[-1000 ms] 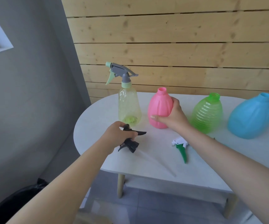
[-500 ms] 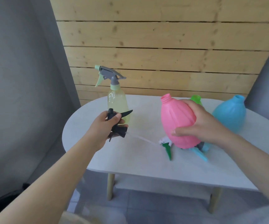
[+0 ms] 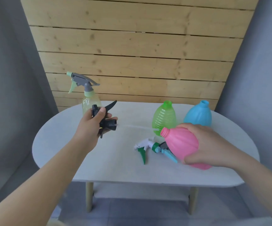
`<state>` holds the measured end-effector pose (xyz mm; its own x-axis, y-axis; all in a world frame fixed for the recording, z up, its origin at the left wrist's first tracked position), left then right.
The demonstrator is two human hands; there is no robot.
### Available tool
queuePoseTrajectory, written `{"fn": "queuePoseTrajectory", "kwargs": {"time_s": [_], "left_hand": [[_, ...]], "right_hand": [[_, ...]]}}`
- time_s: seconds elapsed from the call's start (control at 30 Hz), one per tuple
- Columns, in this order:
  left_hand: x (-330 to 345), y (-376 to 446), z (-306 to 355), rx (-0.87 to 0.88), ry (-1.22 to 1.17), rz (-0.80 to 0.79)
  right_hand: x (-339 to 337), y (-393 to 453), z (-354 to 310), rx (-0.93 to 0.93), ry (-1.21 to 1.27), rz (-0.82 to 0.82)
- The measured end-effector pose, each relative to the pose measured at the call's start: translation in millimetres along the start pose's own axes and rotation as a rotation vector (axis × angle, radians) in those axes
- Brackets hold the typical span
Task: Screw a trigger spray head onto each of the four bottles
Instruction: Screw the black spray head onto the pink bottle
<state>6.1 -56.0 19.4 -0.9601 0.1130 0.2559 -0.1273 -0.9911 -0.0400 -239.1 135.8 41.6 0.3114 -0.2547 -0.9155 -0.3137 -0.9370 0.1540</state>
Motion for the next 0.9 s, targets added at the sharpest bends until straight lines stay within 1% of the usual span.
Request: {"fn": "queuePoseTrajectory", "kwargs": {"time_s": [0.1, 0.27, 0.47, 0.67, 0.83, 0.9], "left_hand": [[8, -2, -2, 0.001, -0.005, -0.023], [15, -4, -6, 0.002, 0.006, -0.050], [24, -10, -11, -0.031, 0.022, -0.085], [42, -26, -18, -0.049, 0.039, -0.154], [56, -38, -21, -0.062, -0.011, -0.233], [59, -41, -21, -0.041, 0.002, -0.272]], "right_hand": [[-1, -3, 3, -0.015, -0.039, 0.008], [-3, -4, 1, -0.024, -0.022, 0.020], [6, -1, -8, -0.048, -0.055, -0.004], [16, 6, -24, -0.098, -0.059, -0.012], [20, 11, -35, -0.146, -0.079, 0.011], [21, 12, -38, -0.159, -0.081, 0.016]]}}
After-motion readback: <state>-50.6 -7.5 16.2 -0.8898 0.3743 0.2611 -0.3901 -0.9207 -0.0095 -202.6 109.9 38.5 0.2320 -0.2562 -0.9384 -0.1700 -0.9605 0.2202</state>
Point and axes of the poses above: each hand's wrist, its own y-axis towards the middle knuckle, its own x-axis out of the palm, z = x × y, the point moved 3 cm from there along y, towards the middle knuckle, and after that the axes turned 11 degrees about z, right-handed, at the moved point
